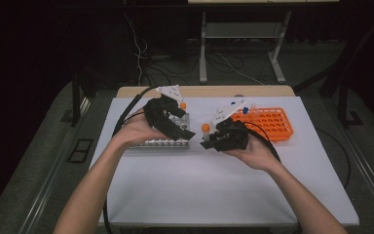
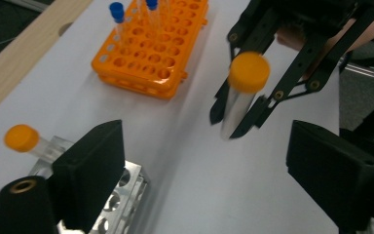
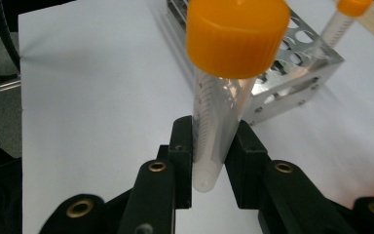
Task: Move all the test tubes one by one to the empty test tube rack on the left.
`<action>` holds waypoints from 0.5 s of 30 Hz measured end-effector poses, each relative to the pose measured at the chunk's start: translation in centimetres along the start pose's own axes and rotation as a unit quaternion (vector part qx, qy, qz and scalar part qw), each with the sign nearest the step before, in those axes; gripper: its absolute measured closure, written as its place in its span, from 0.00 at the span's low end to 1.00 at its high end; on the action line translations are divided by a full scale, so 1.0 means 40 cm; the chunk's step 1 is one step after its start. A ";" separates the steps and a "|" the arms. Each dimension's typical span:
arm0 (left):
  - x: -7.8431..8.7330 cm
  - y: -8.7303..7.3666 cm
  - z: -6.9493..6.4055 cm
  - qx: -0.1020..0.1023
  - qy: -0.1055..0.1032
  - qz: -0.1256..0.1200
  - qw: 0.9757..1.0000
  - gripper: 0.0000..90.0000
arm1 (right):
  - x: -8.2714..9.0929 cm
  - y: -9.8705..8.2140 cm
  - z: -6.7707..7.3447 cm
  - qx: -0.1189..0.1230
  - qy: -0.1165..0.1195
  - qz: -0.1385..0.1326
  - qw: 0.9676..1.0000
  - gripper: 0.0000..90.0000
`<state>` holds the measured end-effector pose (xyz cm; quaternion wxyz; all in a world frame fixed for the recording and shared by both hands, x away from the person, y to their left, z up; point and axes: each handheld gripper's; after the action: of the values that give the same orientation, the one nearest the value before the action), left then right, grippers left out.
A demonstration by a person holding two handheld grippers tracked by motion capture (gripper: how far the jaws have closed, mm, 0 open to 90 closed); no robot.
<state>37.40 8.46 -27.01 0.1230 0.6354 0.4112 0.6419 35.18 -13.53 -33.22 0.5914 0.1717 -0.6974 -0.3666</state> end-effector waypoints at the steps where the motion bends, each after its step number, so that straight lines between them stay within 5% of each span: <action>1: -0.004 0.000 -0.001 0.000 -0.003 0.002 1.000 0.17 | -0.007 0.003 0.002 0.002 0.002 0.000 1.000 0.82; 15: -0.043 -0.005 -0.001 -0.029 -0.059 0.055 0.996 0.57 | -0.080 0.030 0.028 0.021 0.027 -0.004 0.999 0.82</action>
<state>37.58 7.42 -28.38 0.1300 0.6900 0.3494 0.6204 35.10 -10.22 -34.62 0.6047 0.1962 -0.6883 -0.3495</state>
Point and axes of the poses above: each handheld gripper's, and its own axes: x roughly backward along the jaws, y roughly out of its top, z roughly to its left, and after that the axes turned 7 degrees about x, right-handed
